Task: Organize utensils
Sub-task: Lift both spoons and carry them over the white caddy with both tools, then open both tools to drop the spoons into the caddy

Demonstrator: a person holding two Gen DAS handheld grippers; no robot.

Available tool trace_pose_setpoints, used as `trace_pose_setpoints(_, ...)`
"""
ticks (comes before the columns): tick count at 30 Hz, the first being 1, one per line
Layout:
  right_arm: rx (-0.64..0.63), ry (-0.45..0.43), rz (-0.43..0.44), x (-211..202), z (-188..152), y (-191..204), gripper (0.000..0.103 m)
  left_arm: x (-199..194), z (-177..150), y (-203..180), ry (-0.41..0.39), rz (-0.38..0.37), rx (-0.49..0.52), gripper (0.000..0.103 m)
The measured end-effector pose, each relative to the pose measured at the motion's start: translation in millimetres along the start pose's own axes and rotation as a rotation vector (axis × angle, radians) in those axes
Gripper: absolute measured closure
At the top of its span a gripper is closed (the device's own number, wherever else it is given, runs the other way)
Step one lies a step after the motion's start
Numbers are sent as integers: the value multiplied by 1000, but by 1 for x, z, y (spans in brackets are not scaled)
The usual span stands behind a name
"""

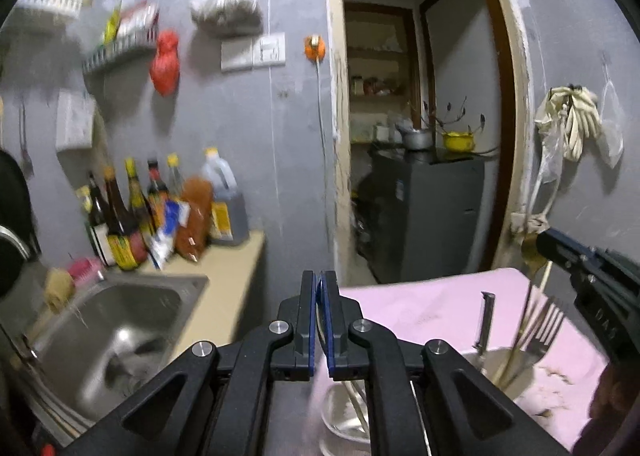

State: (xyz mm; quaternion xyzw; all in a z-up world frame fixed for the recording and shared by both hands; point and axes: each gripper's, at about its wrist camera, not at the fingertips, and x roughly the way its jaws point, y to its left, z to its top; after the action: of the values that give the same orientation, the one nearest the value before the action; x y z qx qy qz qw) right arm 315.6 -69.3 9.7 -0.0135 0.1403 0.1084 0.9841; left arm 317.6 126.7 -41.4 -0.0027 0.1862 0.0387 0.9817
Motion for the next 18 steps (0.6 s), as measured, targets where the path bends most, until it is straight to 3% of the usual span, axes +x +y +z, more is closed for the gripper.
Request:
trace_pose_setpoints(9,5,33,1,-8,-4,-4,95,5,-3,17,97,-135,-106,95)
trace_pose_setpoints(10,5,34,0,-10,-3,-4,92,4,-3,17,110,-145,-110,93)
trace_pose_setpoints(12,10,31,-2,-15,-3,-5,74,3,-3,18,120,-159,-122,86)
trace_pose_setpoints(18,29,26,-22,-33,-4,-13,73,-10,-5,16,107,-181,-151,62)
